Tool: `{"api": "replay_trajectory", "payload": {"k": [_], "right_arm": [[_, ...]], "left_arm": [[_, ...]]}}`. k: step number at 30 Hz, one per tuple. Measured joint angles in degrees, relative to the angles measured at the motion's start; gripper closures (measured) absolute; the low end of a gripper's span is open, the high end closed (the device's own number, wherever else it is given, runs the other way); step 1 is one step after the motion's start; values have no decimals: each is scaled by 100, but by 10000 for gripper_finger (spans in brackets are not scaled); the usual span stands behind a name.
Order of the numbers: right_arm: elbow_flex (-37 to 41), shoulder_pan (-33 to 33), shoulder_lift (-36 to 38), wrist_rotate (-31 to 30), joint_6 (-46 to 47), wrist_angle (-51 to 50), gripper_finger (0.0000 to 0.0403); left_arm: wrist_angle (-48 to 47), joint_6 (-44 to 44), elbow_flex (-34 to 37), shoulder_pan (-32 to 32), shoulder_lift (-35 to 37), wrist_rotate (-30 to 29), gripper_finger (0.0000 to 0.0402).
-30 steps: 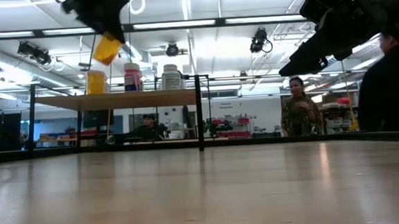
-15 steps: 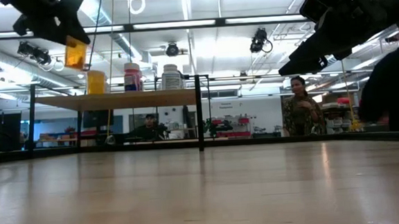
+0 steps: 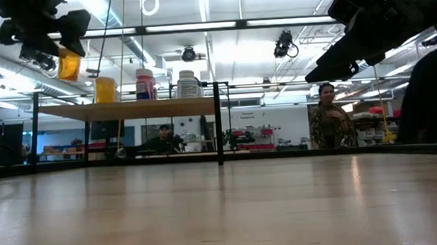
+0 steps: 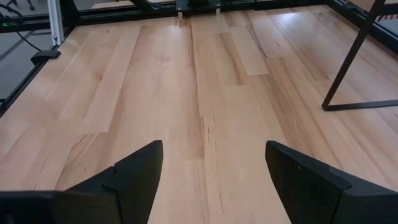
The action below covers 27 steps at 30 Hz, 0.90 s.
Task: Pick and place medicine bottles onto shelf by color
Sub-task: Put the top orange pill bottle on the shelf
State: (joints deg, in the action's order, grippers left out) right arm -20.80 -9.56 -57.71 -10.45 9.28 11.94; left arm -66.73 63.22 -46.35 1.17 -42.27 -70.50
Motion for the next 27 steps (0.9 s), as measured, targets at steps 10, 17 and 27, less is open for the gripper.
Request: {"api": "replay_trajectory", "payload": {"k": [10, 17, 27], "right_arm": [[0, 0, 0, -1, 19, 0, 111], [0, 2, 0, -1, 20, -1, 111], [0, 0, 0, -1, 66, -2, 111]], "left_arm": [[-25, 547, 0, 917, -25, 351, 185], [325, 535, 0, 1194, -328, 626, 170], [307, 653, 0, 1771, -988, 780, 184]]}}
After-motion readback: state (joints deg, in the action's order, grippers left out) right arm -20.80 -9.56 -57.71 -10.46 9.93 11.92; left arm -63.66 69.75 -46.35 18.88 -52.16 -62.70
